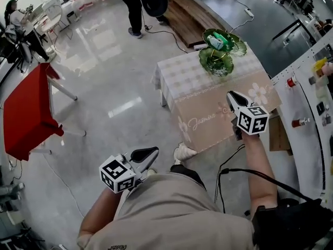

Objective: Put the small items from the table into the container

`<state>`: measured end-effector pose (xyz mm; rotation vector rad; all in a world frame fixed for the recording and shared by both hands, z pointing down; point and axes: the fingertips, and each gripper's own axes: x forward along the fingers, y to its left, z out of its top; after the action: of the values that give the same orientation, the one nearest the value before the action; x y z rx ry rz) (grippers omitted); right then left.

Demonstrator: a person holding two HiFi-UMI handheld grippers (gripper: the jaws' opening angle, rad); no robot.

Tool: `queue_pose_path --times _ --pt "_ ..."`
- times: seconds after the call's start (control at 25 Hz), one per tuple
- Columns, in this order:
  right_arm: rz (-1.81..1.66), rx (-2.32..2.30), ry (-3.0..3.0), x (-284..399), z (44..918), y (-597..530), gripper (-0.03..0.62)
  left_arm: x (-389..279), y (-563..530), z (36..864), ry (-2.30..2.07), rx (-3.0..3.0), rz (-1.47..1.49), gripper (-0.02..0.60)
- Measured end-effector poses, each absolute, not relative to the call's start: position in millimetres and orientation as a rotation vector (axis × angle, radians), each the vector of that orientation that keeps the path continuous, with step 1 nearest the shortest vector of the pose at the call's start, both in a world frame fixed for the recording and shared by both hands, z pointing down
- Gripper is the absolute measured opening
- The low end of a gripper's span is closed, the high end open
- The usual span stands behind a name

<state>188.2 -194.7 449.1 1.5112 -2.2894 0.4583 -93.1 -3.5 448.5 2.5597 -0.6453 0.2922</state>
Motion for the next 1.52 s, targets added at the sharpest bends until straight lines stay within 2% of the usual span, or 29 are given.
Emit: queue_pose_path --times 0.36,0.72,1.52 --pt "0.607 1.51 -2.301 117 494 -41 0.026 -101 41 452 -0.498 2.616 0.336 0.009" --pt "0.624 1.404 -2.418 42 501 58 0.018 -107 79 452 -0.407 2.663 0.376 0.009" --pt "0.463 1.215 -2.443 -35 508 122 0.015 -150 124 457 -0.495 2.621 0.345 0.009"
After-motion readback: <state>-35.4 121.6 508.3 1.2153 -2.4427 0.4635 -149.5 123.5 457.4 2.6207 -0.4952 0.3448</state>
